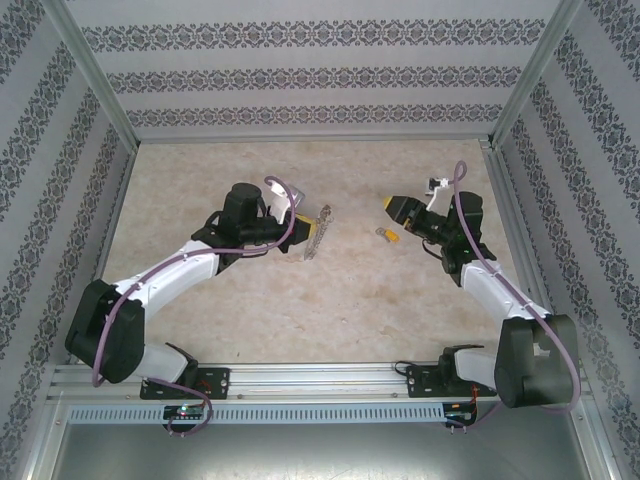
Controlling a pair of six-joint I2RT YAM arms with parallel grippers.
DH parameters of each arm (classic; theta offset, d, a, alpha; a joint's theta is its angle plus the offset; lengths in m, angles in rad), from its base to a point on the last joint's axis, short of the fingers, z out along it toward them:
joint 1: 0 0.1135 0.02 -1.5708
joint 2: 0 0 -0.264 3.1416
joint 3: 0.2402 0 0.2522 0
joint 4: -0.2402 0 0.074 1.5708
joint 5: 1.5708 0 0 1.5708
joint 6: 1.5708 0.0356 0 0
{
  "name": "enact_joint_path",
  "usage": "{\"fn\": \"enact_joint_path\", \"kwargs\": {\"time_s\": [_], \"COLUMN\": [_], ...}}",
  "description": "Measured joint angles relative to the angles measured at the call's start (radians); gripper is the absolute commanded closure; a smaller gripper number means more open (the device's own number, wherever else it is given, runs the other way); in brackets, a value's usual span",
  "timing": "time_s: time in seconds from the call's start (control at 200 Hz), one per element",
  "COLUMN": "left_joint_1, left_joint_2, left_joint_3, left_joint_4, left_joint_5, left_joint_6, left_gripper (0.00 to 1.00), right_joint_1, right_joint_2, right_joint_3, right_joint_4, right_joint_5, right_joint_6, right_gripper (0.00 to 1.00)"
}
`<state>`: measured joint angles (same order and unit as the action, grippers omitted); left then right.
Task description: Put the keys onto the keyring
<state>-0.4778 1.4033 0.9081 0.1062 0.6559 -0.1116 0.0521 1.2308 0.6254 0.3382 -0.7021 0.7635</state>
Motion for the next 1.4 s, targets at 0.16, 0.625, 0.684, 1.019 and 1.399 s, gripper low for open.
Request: {"fn": "enact_joint_path", "kwargs": {"time_s": [0.16, 0.625, 0.684, 1.019, 1.399], "left_joint_1": [0.0, 0.0, 0.0, 0.0, 0.0], "left_joint_2": [-0.049, -0.08, -0.08, -0.072, -0.065], "left_joint_3": [0.0, 0.002, 0.002, -0.001, -0.028], "left_joint_4": [-0.023, -0.043, -0.043, -0.029, 0.006], "left_joint_5": [-0.039, -0.067, -0.067, -0.066, -0.066], "left_joint_6": [0.031, 0.041, 0.04, 0.029, 0.005], "left_gripper": [1.0, 1.0, 1.0, 1.0, 1.0], "right_joint_1": [0.007, 0.13, 0.143, 0.16, 0.16], "right_joint_2": [0.003, 0.227, 0.267, 0.496, 0.725], "right_joint_3": [0.031, 0.214, 0.236, 0.446, 0.612], "right_joint_4": [-0.258, -0.629, -0.646, -0.673, -0.679], "right_joint_5": [0.092, 0.465, 0.493, 0.557, 0.478], "right_joint_6": [-0.093, -0.286, -0.298, -0.338, -0.346], "right_gripper": [0.47, 0.51, 0.52, 0.52, 0.66]}}
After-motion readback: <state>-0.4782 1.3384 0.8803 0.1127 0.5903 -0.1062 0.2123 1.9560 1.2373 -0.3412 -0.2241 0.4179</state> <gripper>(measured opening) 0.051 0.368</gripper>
